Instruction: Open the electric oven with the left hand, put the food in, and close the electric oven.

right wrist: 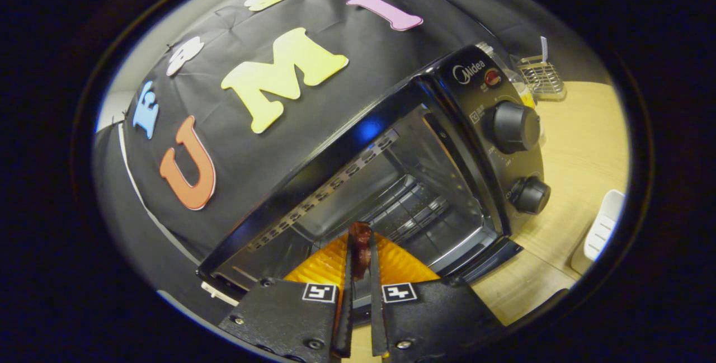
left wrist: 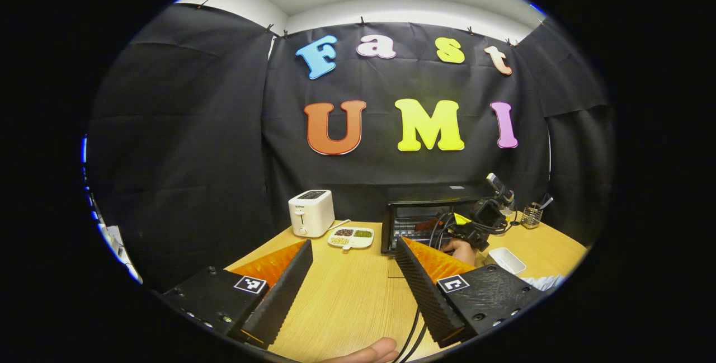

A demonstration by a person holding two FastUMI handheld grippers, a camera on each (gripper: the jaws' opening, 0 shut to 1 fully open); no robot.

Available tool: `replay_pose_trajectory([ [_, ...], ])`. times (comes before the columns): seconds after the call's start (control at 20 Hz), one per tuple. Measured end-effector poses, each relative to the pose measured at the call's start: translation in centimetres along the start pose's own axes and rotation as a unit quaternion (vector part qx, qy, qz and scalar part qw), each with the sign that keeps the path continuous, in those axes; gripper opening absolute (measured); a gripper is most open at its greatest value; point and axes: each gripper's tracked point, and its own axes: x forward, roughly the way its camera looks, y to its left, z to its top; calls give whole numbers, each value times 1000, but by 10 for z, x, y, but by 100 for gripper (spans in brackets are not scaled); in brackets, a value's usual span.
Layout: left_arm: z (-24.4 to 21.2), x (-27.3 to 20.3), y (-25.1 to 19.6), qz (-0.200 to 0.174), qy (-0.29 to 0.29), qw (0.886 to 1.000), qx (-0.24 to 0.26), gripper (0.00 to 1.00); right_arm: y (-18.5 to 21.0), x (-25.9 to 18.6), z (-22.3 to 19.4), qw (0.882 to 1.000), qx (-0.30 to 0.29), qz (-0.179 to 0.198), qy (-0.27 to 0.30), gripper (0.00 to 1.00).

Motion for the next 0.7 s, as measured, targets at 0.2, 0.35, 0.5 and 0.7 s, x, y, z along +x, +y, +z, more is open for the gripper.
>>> replay_pose_trajectory([
  [0.2,-5,-2,-7,-9,8,1000,2,95,-11,-3,-1,999,-19,-26,3,27],
  [0.35,-1,-7,-12,-14,3,1000,-5,95,-12,-6,-6,999,-13,-35,18,23],
  [0.5,-4,-13,-13,-15,8,1000,-19,95,-1,-9,9,1000,-23,0,-11,33],
  [0.7,-7,-27,-10,-7,13,1000,-17,95,8,-37,3,998,-56,28,-17,51],
])
